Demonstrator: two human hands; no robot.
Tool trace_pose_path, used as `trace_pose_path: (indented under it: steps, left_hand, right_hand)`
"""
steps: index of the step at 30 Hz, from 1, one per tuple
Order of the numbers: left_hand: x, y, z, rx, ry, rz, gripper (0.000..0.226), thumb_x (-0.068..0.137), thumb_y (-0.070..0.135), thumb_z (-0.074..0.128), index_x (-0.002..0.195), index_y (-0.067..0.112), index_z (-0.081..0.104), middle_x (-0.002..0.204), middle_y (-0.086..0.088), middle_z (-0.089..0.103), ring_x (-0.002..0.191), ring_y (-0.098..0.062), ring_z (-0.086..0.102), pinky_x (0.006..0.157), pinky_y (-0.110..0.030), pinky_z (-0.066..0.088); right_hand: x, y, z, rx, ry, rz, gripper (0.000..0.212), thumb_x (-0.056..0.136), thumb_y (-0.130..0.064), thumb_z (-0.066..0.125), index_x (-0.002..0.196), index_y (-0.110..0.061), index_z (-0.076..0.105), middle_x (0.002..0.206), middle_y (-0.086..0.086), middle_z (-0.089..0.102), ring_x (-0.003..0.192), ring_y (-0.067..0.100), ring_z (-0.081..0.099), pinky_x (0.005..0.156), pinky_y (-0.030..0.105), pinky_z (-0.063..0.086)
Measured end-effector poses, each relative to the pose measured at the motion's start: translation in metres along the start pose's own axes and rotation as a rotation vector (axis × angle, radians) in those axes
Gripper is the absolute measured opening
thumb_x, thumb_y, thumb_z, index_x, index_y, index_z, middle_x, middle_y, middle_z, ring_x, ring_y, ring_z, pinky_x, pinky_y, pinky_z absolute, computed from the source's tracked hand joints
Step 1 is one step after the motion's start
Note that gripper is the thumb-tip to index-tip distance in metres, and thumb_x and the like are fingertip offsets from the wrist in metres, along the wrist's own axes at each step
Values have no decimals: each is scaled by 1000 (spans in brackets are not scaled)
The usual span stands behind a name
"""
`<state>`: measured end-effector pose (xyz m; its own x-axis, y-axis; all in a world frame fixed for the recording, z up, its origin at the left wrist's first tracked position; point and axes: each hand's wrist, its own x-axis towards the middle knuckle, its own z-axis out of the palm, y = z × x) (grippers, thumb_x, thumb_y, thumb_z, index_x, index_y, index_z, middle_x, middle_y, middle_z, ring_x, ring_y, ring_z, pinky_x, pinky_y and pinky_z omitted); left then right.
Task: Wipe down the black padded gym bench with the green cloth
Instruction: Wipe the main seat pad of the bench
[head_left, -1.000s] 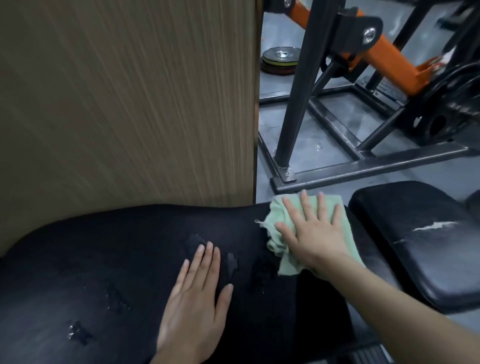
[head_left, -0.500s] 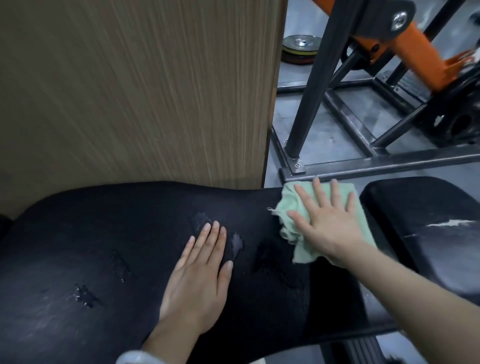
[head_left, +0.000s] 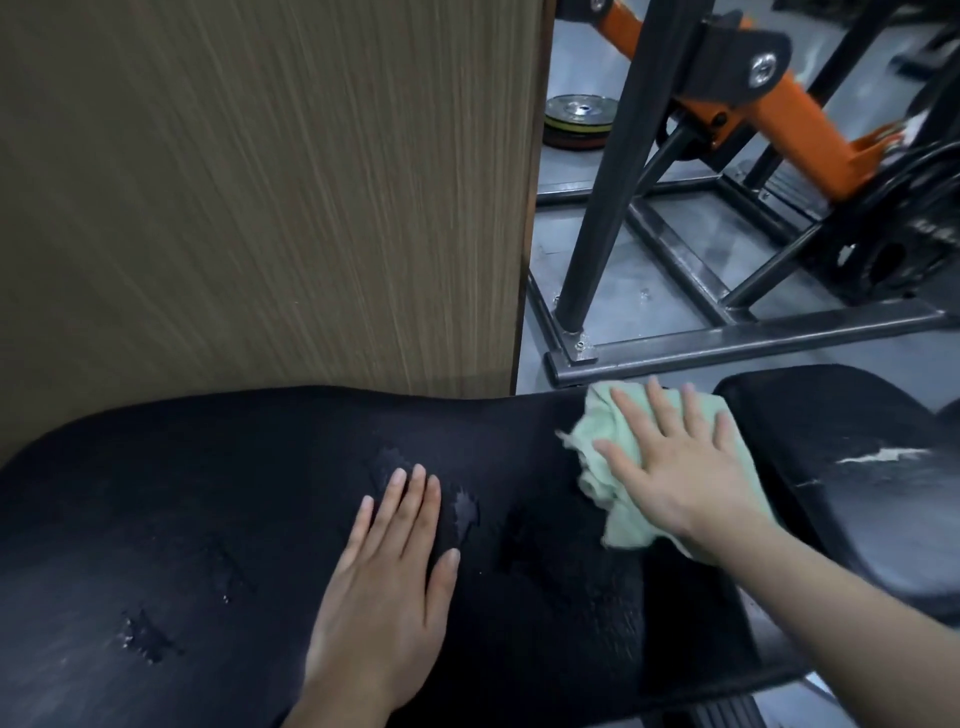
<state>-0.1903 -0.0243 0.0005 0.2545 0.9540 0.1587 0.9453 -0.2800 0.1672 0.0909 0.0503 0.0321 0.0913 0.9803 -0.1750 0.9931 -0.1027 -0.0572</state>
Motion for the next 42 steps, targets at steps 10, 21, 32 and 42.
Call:
trace_pose_path:
  steps: [10,21,32,42]
  left_hand:
    - [-1,-1,-1,-9,0,-24,59,104,43,12,147,7,29,155,-4,28,145,-12,16,113,-33,12]
    - [0,2,0,19,14,-27,61,103,46,11,148,7,29,156,-5,25,146,-12,13,112,-35,13]
    - [-1,2,-4,23,13,-42,62,103,46,11,148,7,26,156,-5,25,146,-14,11,113,-35,11]
    - [-1,2,-2,-16,30,-35,63,102,48,10,150,10,22,159,-4,19,147,-14,8,113,-37,12]
  right_hand:
    - [-23,-31,3,-47,-12,-536,72,77,-78,-9,145,-52,-10,155,-13,-23,143,19,-28,115,46,-14]
    - [0,-55,5,-11,-35,-150,74,82,-74,-3,148,-44,-16,158,-2,-24,142,30,-28,113,56,-16]
    - [-56,-15,14,-66,13,-391,64,92,-72,13,149,-43,22,155,-2,30,144,29,22,109,49,11]
    - [4,-7,0,-23,-35,-25,72,79,-77,-3,145,-50,-17,159,-7,-20,145,25,-23,115,54,-12]
